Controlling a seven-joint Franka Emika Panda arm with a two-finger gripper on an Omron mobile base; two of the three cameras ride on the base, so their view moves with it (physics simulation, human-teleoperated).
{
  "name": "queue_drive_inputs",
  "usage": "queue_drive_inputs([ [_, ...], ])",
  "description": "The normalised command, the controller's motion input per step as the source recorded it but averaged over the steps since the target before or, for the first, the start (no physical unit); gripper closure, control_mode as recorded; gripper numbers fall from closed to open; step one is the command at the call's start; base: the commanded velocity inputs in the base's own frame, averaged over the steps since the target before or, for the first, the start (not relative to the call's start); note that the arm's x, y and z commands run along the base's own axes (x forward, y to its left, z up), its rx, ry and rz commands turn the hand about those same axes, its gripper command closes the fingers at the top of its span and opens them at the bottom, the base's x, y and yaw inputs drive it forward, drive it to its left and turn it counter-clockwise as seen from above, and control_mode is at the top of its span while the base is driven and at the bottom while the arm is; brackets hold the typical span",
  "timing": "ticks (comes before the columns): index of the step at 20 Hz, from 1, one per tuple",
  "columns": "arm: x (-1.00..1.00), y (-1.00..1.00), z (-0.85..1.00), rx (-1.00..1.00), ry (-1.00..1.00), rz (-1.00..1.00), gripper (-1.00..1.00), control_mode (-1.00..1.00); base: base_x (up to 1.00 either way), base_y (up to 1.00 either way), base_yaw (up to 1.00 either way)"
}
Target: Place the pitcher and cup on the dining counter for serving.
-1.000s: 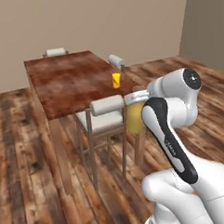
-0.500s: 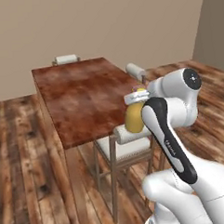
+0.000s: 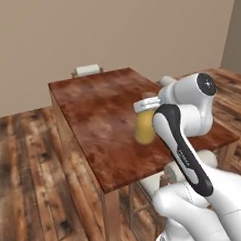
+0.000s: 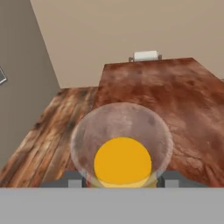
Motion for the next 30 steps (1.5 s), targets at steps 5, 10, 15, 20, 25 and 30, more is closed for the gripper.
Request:
queue_drive_inputs([
  [5, 0.00, 0.00, 0.00, 0.00, 0.00, 0.00, 1.00, 1.00, 0.29, 0.57, 0.00],
  [10, 0.00, 0.00, 0.00, 0.00, 0.00, 0.00, 1.00, 1.00, 0.34, 0.24, -0.13],
  [15, 0.33, 0.00, 0.00, 0.00, 0.00, -0.17, 1.00, -1.00, 0.07, 0.00, -0.04],
  [20, 0.56, 0.00, -0.20, -0.02, 0.00, -0.20, 1.00, -1.00, 0.00, 0.00, 0.00],
  [25, 0.75, 0.00, -0.26, 0.00, 0.00, -0.17, 1.00, -1.00, 0.00, 0.00, 0.00],
  [30, 0.96, -0.03, -0.32, 0.00, 0.06, -0.16, 1.00, -1.00, 0.00, 0.00, 0.00],
])
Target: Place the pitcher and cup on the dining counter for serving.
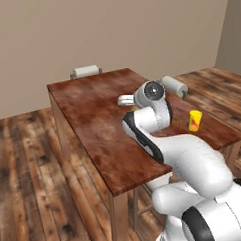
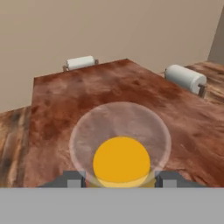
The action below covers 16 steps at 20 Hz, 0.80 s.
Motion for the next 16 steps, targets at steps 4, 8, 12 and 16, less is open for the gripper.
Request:
queue_drive_inputs([
  [4, 0.97, -0.13, -0.35, 0.00, 0.12, -0.15, 1.00, -1.00, 0.00, 0.00, 0.00],
  [8, 0.64, -0.15, -0.23, 0.01, 0.08, -0.11, 1.00, -1.00, 0.00, 0.00, 0.00],
  [12, 0.69, -0.01, -0.27, 0.01, 0.13, -0.15, 1.00, -1.00, 0.00, 0.00, 0.00],
  [16, 0.36, -0.01, -0.25, 0.01, 0.06, -0.11, 1.00, -1.00, 0.00, 0.00, 0.00],
])
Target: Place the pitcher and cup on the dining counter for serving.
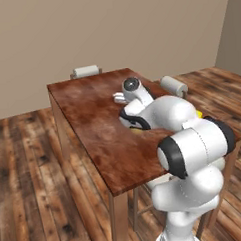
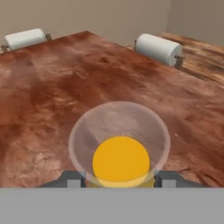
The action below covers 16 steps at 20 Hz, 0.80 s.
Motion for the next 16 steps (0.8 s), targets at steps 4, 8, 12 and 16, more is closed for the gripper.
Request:
queue_drive_inputs([
  [4, 0.01, 0.00, -0.38, 0.02, 0.07, -0.09, 1.00, -1.00, 0.00, 0.00, 0.00],
  [8, 0.04, 0.00, -0.43, 0.02, 0.07, -0.09, 1.00, -1.00, 0.00, 0.00, 0.00],
  [12, 0.14, 0.00, -0.46, 0.03, 0.08, -0.10, 1.00, -1.00, 0.00, 0.00, 0.00],
  [16, 0.02, 0.00, -0.39, 0.03, 0.05, -0.09, 1.00, -1.00, 0.00, 0.00, 0.00],
])
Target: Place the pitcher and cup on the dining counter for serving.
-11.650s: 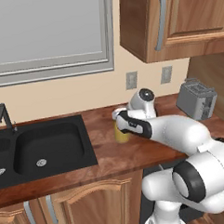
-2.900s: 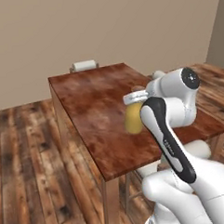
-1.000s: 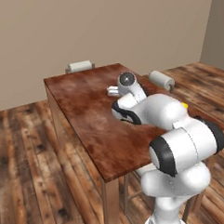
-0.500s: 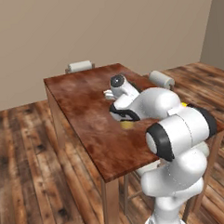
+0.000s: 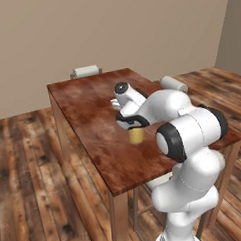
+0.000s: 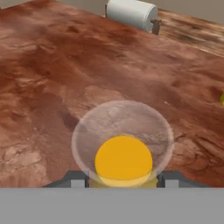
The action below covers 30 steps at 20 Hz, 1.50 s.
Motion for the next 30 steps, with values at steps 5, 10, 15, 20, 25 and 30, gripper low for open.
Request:
queue_drive_inputs([
  [5, 0.00, 0.00, -0.34, 0.04, 0.05, -0.08, 1.00, -1.00, 0.00, 0.00, 0.00],
  [10, -0.02, 0.00, -0.26, 0.02, 0.05, -0.05, 1.00, -1.00, 0.00, 0.00, 0.00],
  [15, -0.07, 0.00, -0.06, 0.00, 0.02, -0.03, -1.00, -1.00, 0.00, 0.00, 0.00],
  [20, -0.23, 0.00, 0.03, 0.00, 0.00, 0.00, -1.00, -1.00, 0.00, 0.00, 0.00],
  [25, -0.38, 0.00, 0.12, 0.00, 0.00, 0.00, -1.00, -1.00, 0.00, 0.00, 0.00],
  [30, -0.47, 0.00, 0.11, 0.00, 0.00, 0.00, -1.00, -1.00, 0.00, 0.00, 0.00],
])
